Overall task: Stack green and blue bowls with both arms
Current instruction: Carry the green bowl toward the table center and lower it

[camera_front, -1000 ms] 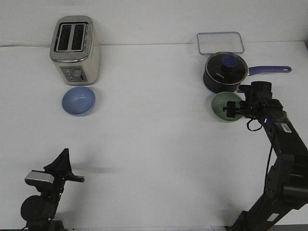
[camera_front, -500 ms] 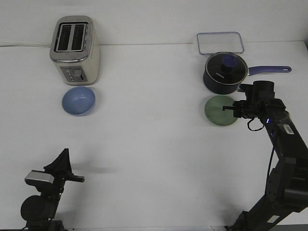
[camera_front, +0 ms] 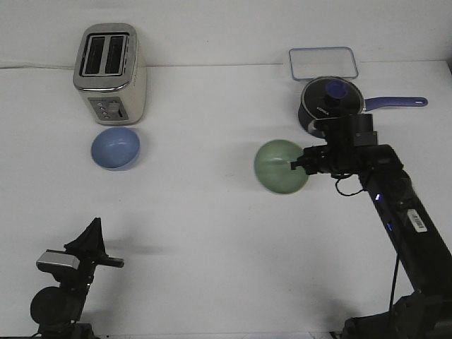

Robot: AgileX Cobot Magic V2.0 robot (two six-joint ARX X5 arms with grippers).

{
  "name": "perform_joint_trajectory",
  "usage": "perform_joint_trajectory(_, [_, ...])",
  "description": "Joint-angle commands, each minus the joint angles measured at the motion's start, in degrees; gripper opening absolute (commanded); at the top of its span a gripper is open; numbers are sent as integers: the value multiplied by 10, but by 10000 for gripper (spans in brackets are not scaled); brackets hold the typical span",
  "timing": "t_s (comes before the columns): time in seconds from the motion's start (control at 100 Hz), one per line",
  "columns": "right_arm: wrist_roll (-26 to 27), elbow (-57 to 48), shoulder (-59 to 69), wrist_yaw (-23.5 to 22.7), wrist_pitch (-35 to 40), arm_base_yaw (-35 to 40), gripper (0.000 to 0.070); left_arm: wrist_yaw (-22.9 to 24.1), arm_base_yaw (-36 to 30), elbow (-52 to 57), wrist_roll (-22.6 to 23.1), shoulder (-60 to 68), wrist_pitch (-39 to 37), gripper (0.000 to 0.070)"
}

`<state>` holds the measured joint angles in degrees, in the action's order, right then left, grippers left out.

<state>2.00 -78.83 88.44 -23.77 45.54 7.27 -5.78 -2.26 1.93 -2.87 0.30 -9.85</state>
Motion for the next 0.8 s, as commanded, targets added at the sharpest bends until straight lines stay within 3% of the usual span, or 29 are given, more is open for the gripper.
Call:
perform_joint_trajectory(0.0, [14, 2, 10, -2, -14, 39, 0, 2, 0, -11, 3, -1, -6, 12])
perform_joint_trajectory(0.34, [57, 36, 48, 55, -68, 205, 0, 2, 0, -11, 3, -1, -6, 12])
perform_joint_trajectory(0.79, [57, 37, 134, 61, -94, 244, 0, 2, 0, -11, 3, -1, -6, 12])
